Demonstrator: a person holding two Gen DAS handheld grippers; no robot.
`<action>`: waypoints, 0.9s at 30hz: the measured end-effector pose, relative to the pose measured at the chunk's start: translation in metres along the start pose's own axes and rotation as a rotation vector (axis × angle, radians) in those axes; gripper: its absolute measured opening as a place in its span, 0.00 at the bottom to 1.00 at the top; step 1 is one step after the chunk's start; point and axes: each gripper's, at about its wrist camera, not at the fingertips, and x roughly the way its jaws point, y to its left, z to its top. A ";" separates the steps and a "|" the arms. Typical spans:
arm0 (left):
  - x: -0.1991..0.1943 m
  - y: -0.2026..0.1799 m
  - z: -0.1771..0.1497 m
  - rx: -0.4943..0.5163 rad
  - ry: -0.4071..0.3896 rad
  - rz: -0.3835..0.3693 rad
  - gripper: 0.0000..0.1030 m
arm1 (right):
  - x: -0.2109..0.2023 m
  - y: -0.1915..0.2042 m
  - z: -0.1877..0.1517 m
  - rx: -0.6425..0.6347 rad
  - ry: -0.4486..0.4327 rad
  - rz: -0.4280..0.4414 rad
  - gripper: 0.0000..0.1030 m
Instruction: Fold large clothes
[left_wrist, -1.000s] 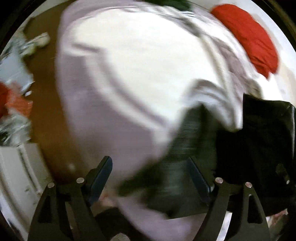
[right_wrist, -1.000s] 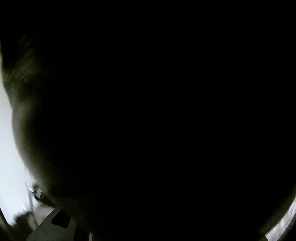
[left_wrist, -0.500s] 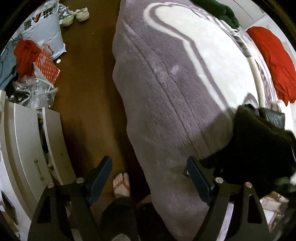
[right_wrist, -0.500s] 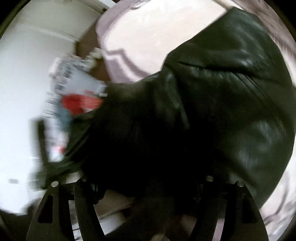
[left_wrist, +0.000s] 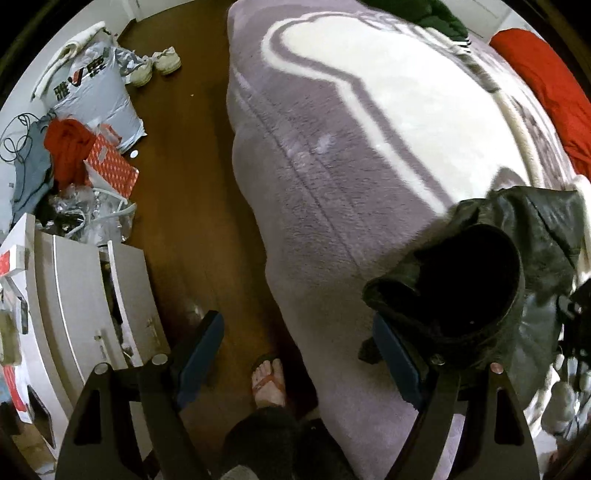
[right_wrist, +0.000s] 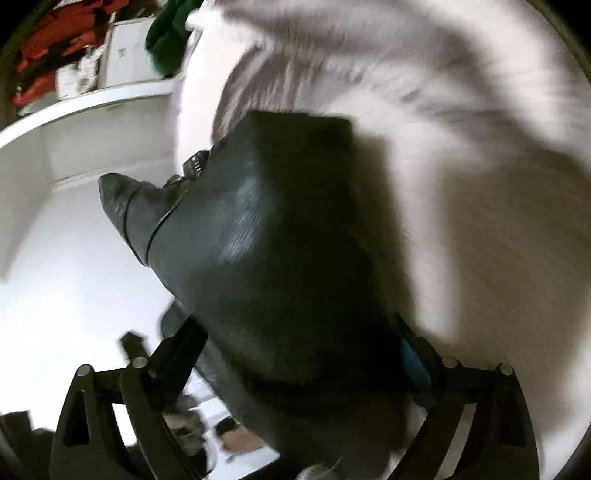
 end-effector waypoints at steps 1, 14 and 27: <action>0.002 0.001 0.000 0.005 0.005 0.012 0.80 | 0.009 0.006 0.005 -0.032 -0.002 -0.022 0.96; -0.010 -0.070 0.027 0.141 -0.068 0.030 0.80 | -0.110 -0.015 -0.108 0.266 -0.573 0.097 0.48; -0.017 -0.199 0.004 0.256 0.012 -0.277 0.80 | -0.205 -0.108 -0.200 0.543 -0.654 0.142 0.72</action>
